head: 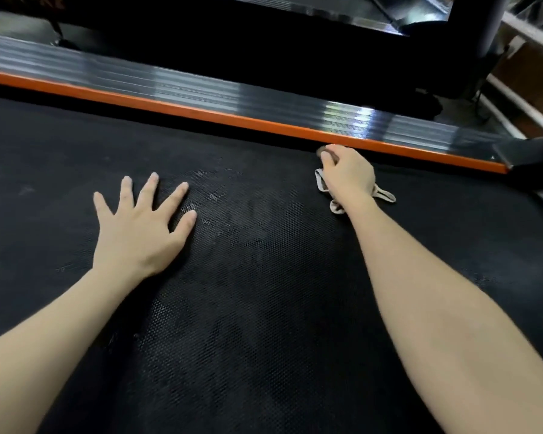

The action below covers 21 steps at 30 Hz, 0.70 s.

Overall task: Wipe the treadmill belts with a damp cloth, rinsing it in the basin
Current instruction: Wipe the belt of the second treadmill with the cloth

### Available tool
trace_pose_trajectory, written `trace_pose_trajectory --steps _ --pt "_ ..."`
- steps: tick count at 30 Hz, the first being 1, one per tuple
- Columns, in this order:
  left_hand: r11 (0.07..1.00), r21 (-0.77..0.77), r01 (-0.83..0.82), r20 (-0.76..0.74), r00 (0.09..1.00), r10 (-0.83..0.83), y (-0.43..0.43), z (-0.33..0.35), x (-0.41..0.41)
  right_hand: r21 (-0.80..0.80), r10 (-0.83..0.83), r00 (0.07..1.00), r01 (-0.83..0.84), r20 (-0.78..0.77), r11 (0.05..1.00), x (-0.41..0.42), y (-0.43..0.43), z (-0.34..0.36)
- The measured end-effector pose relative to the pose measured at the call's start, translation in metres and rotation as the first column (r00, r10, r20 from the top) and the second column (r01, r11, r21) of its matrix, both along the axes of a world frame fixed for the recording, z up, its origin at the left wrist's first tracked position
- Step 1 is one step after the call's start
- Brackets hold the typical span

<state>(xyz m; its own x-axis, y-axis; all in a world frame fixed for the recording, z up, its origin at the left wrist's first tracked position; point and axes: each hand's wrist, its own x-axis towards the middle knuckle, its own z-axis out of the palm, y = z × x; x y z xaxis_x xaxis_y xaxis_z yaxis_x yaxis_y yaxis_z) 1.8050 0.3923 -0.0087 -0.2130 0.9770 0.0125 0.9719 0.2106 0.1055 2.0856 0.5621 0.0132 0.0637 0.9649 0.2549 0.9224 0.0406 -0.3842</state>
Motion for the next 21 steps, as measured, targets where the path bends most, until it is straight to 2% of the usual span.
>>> trace_pose_trajectory --steps 2,4,8,10,12,14,16,18,21 --pt "1.000 -0.016 0.003 -0.016 1.000 -0.003 0.001 0.000 0.001 -0.010 -0.026 1.000 0.026 0.012 1.000 -0.011 -0.001 -0.001" --pt "1.000 -0.021 0.000 -0.023 1.000 0.000 0.000 -0.001 0.001 -0.021 0.036 0.998 -0.035 0.045 0.999 -0.031 -0.010 -0.004" --pt "1.000 -0.025 0.006 -0.008 1.000 -0.006 0.001 0.000 -0.001 -0.005 0.392 0.917 -0.393 0.075 0.920 -0.087 -0.049 -0.009" --pt "1.000 -0.029 0.008 -0.013 1.000 -0.008 0.000 -0.001 -0.001 -0.022 0.472 0.877 -0.472 0.092 0.881 -0.080 -0.049 -0.007" --pt "1.000 -0.028 0.008 -0.014 1.000 -0.008 0.000 -0.001 -0.001 -0.049 0.415 0.905 -0.412 0.096 0.910 -0.058 -0.030 -0.004" --pt "0.999 -0.032 0.006 -0.026 1.000 -0.007 0.001 -0.001 0.000 -0.045 0.288 0.955 -0.286 0.064 0.957 -0.045 -0.012 -0.002" --pt "1.000 -0.030 0.001 -0.041 0.999 -0.002 0.001 -0.002 0.000 -0.034 0.254 0.967 -0.253 0.025 0.967 -0.052 -0.016 -0.006" --pt "1.000 -0.026 0.001 -0.041 0.999 -0.002 0.001 -0.002 0.000 -0.008 0.318 0.947 -0.318 -0.037 0.948 -0.060 -0.049 -0.008" --pt "0.999 -0.043 0.006 -0.035 0.999 -0.007 0.000 0.000 -0.001 -0.003 0.480 0.870 -0.483 -0.113 0.875 -0.050 -0.143 -0.010"
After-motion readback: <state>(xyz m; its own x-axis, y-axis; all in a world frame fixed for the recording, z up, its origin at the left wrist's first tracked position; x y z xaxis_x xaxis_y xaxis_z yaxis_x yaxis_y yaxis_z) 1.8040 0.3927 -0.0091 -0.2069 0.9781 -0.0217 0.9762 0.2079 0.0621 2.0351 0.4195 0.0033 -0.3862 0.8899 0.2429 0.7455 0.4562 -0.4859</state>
